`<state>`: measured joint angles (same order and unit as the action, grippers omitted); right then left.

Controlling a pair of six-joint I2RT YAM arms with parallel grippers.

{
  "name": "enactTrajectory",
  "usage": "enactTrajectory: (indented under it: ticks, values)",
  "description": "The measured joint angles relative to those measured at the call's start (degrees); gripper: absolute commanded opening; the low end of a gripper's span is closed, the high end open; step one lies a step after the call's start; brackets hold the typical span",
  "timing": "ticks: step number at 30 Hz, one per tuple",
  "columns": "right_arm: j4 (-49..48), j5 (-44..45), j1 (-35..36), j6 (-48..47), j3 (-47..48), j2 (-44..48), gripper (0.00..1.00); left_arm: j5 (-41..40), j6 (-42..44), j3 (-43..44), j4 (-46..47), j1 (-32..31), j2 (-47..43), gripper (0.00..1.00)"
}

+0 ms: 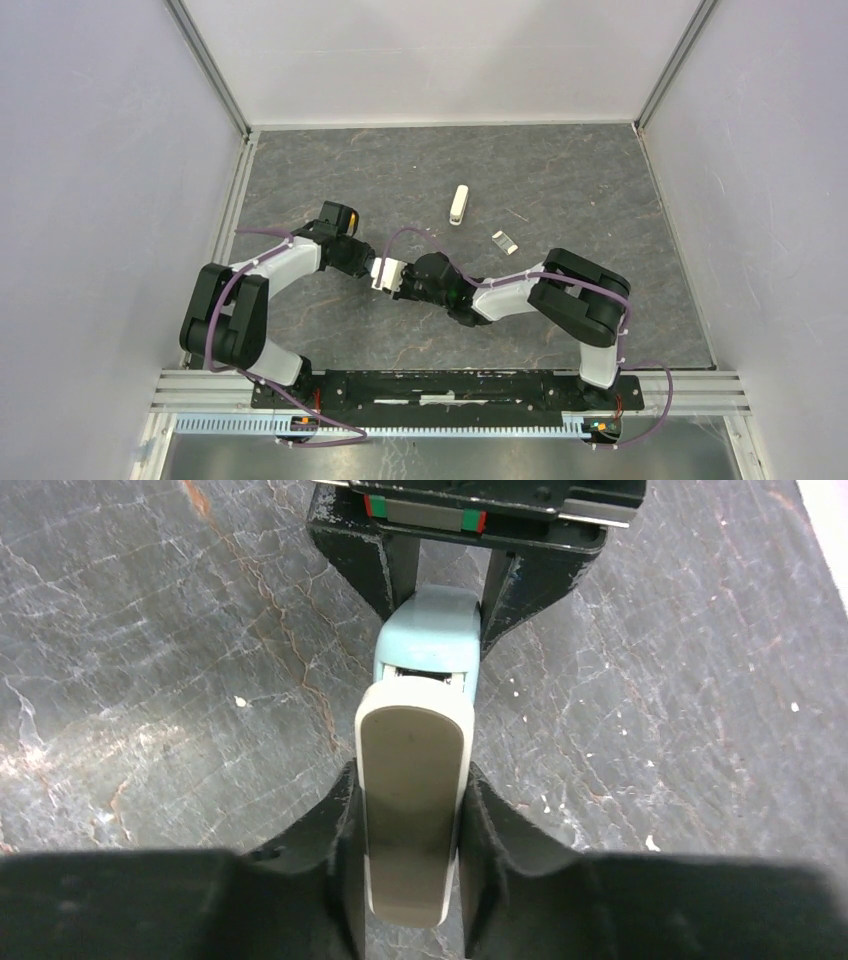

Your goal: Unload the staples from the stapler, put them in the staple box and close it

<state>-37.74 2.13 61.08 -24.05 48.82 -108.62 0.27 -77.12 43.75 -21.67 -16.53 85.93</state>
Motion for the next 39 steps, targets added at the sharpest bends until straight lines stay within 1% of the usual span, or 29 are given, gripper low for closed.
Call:
enactTrajectory:
  ticks: [2,5,9,13,15,17,21,22,25,27,28,30,31,34,37,39]
  values:
    - [2.2,0.6,0.0,-0.4,0.1,1.2,0.0,0.2,0.0,0.2,-0.2,-0.1,-0.5,0.02]
    - [7.3,1.9,0.0,-1.9,2.2,3.2,0.0,-1.0,-0.2,2.1,-2.6,-0.3,-2.2,0.02]
    - [13.9,2.3,-0.1,-4.6,6.8,5.6,0.0,-4.9,-2.1,3.5,-4.0,-0.3,-8.0,0.02]
    - [17.3,0.9,-0.3,-5.4,7.6,7.0,0.0,-4.8,-3.0,3.5,-4.4,-0.6,-8.3,0.02]
    - [18.7,0.4,-0.5,-5.4,7.6,7.0,0.01,-4.4,-3.4,3.2,-4.6,-0.6,-7.6,0.02]
    - [20.0,-0.1,-0.5,-5.4,7.6,7.0,0.05,-3.9,-3.5,2.6,-4.4,-0.7,-7.2,0.02]
    - [22.8,-2.4,-0.8,-5.8,8.8,6.9,0.2,-3.1,-2.5,2.1,-3.8,-0.6,-7.0,0.02]
    - [23.4,-3.1,-0.9,-5.8,9.2,6.9,0.27,-2.7,-1.5,1.8,-2.7,-0.5,-7.2,0.02]
    - [23.8,-4.4,-1.3,-5.9,9.4,7.0,0.63,0.4,1.5,-1.0,2.6,0.1,-8.6,0.02]
    - [25.7,-6.9,-1.3,-6.2,9.4,7.3,0.8,3.9,3.8,-3.8,7.1,0.4,-10.6,0.02]
    - [26.9,-7.8,-1.3,-6.6,9.4,7.6,0.86,5.3,5.2,-4.9,8.7,0.4,-11.9,0.02]
    - [30.8,-11.8,-1.3,-8.3,9.4,9.9,0.92,7.1,7.1,-6.7,11.1,0.1,-14.9,0.02]
    - [31.3,-12.3,-1.3,-8.3,9.4,10.6,0.93,7.7,7.7,-7.6,12.4,0.1,-16.7,0.02]
    - [35.4,-16.2,-1.8,-9.3,9.2,16.7,0.98,9.3,9.4,-9.4,16.8,0.3,-22.2,0.02]
    - [37.9,-21.1,-2.8,-9.7,7.8,25.8,0.98,11.3,11.8,-9.4,21.6,0.5,-25.3,0.02]
    - [38.8,-25.6,-4.6,-9.9,5.8,32.3,0.98,12.7,15.2,-9.3,24.2,0.7,-26.1,0.02]
